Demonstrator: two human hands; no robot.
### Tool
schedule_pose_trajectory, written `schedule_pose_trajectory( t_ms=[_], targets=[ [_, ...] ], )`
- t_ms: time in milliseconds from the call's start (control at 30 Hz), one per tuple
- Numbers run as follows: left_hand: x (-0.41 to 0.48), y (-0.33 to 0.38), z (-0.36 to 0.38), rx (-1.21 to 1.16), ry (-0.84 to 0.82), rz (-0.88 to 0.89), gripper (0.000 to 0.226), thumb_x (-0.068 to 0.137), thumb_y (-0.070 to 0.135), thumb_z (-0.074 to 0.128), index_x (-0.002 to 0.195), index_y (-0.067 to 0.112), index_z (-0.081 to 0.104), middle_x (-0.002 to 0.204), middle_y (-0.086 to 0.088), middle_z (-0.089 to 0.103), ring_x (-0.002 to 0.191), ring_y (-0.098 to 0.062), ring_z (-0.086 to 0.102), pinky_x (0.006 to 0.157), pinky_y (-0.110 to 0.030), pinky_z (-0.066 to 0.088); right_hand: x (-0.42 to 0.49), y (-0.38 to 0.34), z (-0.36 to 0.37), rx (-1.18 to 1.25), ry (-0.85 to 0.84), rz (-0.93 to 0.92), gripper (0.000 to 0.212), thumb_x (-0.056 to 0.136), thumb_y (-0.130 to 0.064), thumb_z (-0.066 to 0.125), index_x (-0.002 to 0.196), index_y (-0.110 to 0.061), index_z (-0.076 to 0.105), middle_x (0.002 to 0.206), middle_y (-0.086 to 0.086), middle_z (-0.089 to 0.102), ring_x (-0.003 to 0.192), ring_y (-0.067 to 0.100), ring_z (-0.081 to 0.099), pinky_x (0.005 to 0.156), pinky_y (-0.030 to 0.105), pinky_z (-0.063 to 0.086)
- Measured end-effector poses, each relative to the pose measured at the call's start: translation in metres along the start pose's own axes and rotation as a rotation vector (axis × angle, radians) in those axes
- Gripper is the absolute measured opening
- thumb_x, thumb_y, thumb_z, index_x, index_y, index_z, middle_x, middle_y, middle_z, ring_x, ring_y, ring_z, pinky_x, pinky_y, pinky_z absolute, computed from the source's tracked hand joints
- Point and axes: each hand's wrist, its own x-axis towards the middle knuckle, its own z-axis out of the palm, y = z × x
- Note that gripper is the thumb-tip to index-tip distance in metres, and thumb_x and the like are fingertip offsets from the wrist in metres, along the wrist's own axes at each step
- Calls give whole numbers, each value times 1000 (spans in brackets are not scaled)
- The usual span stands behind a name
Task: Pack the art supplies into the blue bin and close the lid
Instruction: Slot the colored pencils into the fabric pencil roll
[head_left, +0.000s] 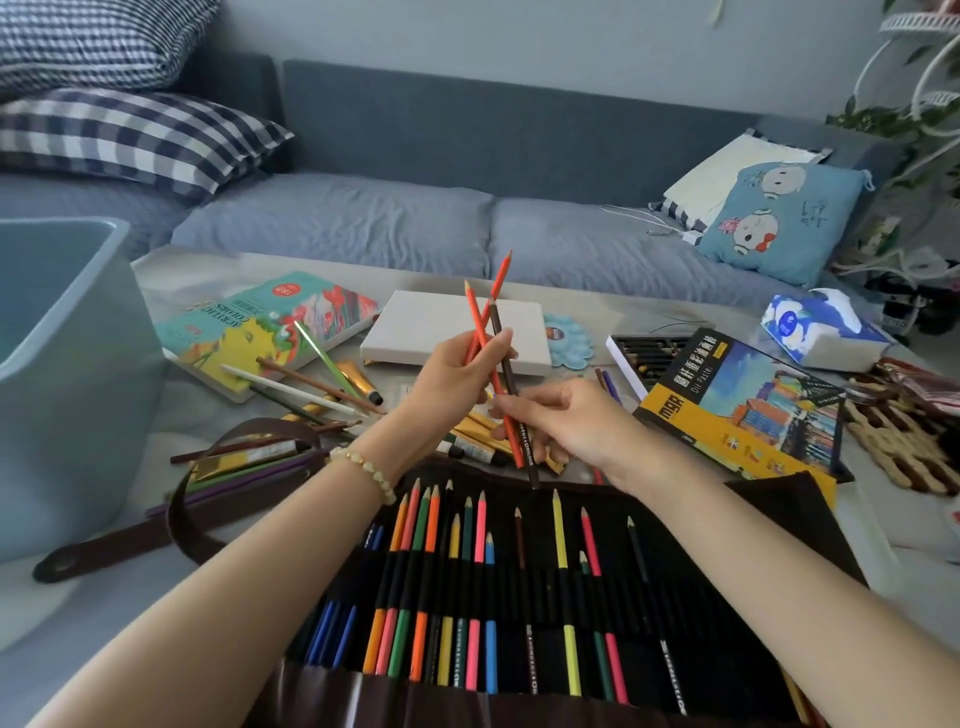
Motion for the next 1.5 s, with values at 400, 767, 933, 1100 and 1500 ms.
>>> schedule_pose_trajectory(
  t_ms=[400, 767, 933, 1100, 1500],
  targets=[
    [-15, 13, -15, 263, -263, 143, 29, 100, 31, 40, 87, 7, 50, 62, 2, 38, 49, -4, 35, 52, -17, 35, 13, -30, -4, 84, 315, -119, 23, 81, -42, 69, 87, -20, 74, 70, -15, 62, 68, 0, 53, 76, 25, 48],
    [-16, 13, -34, 433, -221, 119, 45, 101, 43, 27, 68, 17, 42, 64, 1, 44, 58, -12, 45, 60, -21, 40, 7, -31, -20, 420, 251, -106, 12, 95, -17, 53, 93, -11, 63, 92, 6, 70, 79, 14, 69, 62, 21, 56],
    [-11, 0, -44, 485, -245, 56, 32, 101, 36, 35, 78, 18, 48, 66, 4, 44, 54, -9, 40, 48, -15, 36, 0, -6, -37, 487, 191, -43, 12, 95, -11, 52, 96, -14, 63, 96, 10, 72, 76, 15, 72, 62, 19, 57],
    [-11, -22, -36, 873, -513, -58, 33, 87, 50, 59, 96, 19, 69, 87, 1, 68, 77, -14, 61, 74, -29, 50, -2, 20, -35, 374, 123, 73, 14, 93, -15, 55, 101, -14, 66, 95, 6, 74, 78, 13, 72, 57, 16, 55],
    [-13, -19, -42, 689, -617, -191, 9, 84, 30, 69, 92, 25, 70, 46, 24, 55, 46, 8, 50, 56, -14, 35, -3, 27, -37, 332, 40, 144, 13, 93, -16, 56, 97, -17, 68, 92, 4, 75, 75, 12, 72, 54, 16, 53]
  ],
)
